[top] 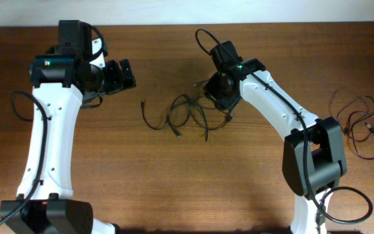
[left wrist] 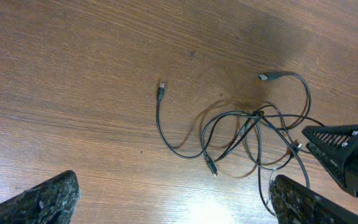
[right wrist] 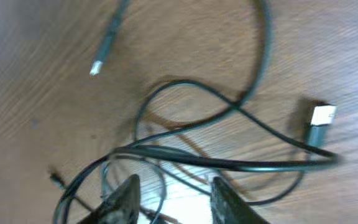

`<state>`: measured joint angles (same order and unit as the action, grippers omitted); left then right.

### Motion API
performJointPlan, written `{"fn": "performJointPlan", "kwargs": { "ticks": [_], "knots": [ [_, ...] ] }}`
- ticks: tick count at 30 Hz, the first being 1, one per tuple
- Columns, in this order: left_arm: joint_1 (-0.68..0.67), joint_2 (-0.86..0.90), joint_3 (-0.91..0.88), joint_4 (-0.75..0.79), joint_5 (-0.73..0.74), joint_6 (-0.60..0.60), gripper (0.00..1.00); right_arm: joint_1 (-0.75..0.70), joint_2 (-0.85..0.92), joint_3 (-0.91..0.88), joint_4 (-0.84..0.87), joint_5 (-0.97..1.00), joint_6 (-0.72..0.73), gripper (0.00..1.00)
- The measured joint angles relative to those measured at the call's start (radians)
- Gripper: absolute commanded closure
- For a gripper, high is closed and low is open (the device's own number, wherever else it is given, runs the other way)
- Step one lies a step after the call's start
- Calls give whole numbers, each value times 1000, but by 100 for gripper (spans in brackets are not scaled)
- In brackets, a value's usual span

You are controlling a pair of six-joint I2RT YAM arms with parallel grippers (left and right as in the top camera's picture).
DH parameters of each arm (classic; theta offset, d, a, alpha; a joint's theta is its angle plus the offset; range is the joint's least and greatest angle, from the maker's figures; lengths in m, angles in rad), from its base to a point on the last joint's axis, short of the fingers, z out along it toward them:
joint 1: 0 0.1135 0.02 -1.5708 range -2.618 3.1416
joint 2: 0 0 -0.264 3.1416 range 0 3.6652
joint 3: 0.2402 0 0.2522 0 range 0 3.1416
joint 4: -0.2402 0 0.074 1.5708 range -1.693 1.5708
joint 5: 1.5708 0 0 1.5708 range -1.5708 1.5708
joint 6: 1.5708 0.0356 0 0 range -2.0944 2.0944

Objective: Untangle cables
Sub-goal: 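Lower the right gripper onto the central pile and grasp a cable, then lift the grasped cable up and pull it toward the back right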

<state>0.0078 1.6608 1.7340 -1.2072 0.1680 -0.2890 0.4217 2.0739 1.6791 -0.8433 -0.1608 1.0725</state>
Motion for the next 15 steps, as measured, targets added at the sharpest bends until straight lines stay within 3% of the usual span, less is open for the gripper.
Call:
{"fn": "performJointPlan", "kwargs": {
  "ticks": [6,12,15],
  "knots": [
    [0,0,0,0,0,0,1,0,0,0,50,-50,29,58],
    [0,0,0,0,0,0,1,0,0,0,53,-11,164,38],
    [0,0,0,0,0,0,1,0,0,0,76,8,209,38]
  ]
}}
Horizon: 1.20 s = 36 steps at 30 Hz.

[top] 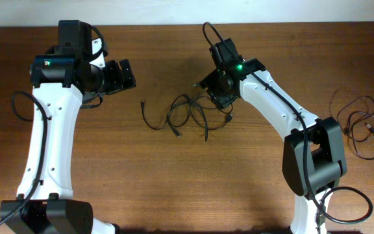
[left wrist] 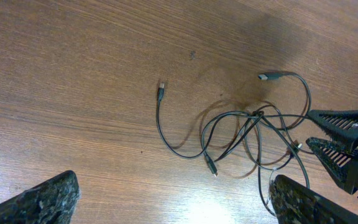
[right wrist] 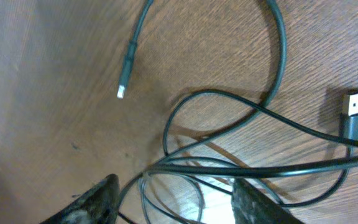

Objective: Untangle cables
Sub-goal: 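Lift the grasped cable up and pull it toward the back right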

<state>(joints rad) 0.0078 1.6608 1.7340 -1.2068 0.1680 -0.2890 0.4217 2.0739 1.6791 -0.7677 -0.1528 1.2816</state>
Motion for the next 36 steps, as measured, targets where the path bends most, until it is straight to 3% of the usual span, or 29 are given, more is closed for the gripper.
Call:
{"fn": "performJointPlan", "kwargs": {
  "ticks": [6,8,9,12,20,29,36],
  "knots": [
    [0,0,0,0,0,0,1,0,42,0,70,26,35,63],
    [0,0,0,0,0,0,1,0,62,0,64,42,34,89],
    [0,0,0,0,0,0,1,0,68,0,63,48,39,96],
    [0,0,0,0,0,0,1,0,78,0,75,58,13,96],
    [0,0,0,0,0,0,1,0,40,0,84,59,-274,96],
    [0,0,0,0,0,0,1,0,-291,86,-16,55,-599,96],
    [0,0,0,0,0,0,1,0,-332,349,-307,57,-774,96]
  ]
}}
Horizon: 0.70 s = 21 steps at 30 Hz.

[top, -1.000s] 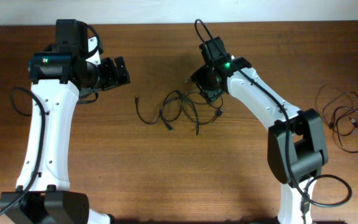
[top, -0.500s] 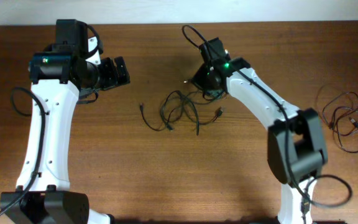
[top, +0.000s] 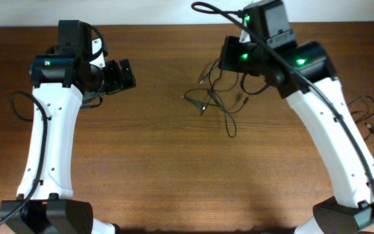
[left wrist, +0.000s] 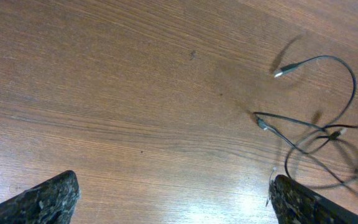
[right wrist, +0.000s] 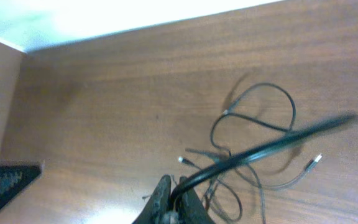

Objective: Untangle cables
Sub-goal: 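Lift the grasped cable up and pull it toward the back right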

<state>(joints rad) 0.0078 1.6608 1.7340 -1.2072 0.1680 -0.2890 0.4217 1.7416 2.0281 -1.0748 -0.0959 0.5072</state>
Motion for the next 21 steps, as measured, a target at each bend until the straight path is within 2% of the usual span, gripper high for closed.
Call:
{"fn": "performJointPlan", "kwargs": {
  "ticks": [5,8,16,21],
  "knots": [
    [0,0,0,0,0,0,1,0,-14,77,-154,6,-98,96],
    [0,0,0,0,0,0,1,0,-14,79,-268,77,-152,96],
    [0,0,0,0,0,0,1,0,-14,119,-428,151,-205,96],
    [0,0,0,0,0,0,1,0,-14,146,-613,378,-202,96]
  ]
}}
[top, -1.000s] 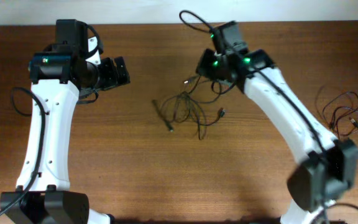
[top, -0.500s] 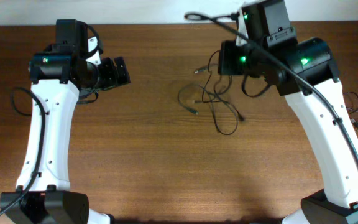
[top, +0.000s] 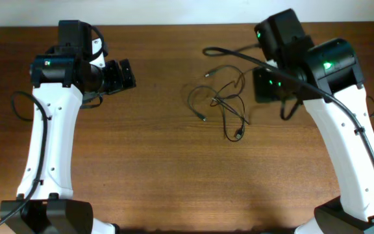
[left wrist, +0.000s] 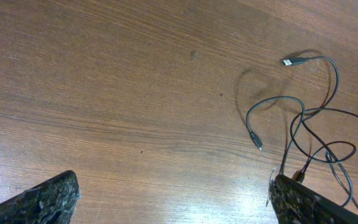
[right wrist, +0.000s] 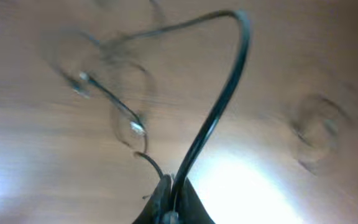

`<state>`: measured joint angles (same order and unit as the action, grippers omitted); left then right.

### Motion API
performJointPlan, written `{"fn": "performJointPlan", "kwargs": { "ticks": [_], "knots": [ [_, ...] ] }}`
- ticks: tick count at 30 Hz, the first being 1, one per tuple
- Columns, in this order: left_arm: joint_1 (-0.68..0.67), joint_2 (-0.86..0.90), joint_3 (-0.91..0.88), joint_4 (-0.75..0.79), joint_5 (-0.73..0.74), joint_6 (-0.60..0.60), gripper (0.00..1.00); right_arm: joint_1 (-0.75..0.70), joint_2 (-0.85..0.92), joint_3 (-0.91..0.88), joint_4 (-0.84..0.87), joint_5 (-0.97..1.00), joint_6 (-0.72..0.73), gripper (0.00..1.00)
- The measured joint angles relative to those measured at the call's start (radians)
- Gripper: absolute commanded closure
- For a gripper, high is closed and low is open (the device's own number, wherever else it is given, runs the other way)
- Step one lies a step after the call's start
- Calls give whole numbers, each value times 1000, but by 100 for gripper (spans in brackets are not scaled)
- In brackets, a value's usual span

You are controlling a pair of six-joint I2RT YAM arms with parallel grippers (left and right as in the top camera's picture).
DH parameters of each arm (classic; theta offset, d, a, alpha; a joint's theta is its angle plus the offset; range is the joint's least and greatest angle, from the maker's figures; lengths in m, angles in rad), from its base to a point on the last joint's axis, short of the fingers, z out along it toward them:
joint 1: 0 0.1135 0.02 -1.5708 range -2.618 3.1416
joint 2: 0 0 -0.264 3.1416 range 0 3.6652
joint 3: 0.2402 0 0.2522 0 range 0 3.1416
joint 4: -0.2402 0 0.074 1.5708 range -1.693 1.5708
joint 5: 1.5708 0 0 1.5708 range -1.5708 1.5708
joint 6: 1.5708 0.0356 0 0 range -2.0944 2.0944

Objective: Untangle cables
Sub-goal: 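Lift the grasped cable up and pull it toward the back right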

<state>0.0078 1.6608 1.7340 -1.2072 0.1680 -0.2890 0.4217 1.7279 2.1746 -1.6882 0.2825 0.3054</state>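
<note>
A tangle of thin black cables (top: 218, 103) lies right of the table's middle, its loops spread out and plugs sticking out; the left wrist view has the cables (left wrist: 303, 134) at its right side. My right gripper (right wrist: 169, 200) is raised to the right of the tangle and shut on a black cable (right wrist: 219, 106) that curves away from its fingers; that view is blurred. From overhead only the right wrist (top: 269, 86) shows, hiding the fingertips. My left gripper (left wrist: 178, 202) hangs open over bare wood, left of the tangle, with nothing between its fingers (left wrist: 42, 198).
A separate brown cable lies at the table's right edge, partly behind the right arm. The left arm (top: 50, 130) stands along the left side. A pale wall borders the table's far edge.
My right gripper, still shut on the cable, has moved right and toward the front. The tangle has shifted with it and spread wider. The left arm has not moved.
My right gripper was low at the tangle's right side with its fingers apart over the strands, at both early moments. Then it was shut on a cable and raised, the tangle pulled right and looser. Now it holds the cable farther right, loops more spread.
</note>
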Motion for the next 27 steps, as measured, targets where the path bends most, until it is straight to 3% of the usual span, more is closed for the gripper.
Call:
{"fn": "performJointPlan", "kwargs": {
  "ticks": [23,27],
  "knots": [
    [0,0,0,0,0,0,1,0,32,-26,-5,219,62,96],
    [0,0,0,0,0,0,1,0,21,73,-1,260,78,96]
  ]
}}
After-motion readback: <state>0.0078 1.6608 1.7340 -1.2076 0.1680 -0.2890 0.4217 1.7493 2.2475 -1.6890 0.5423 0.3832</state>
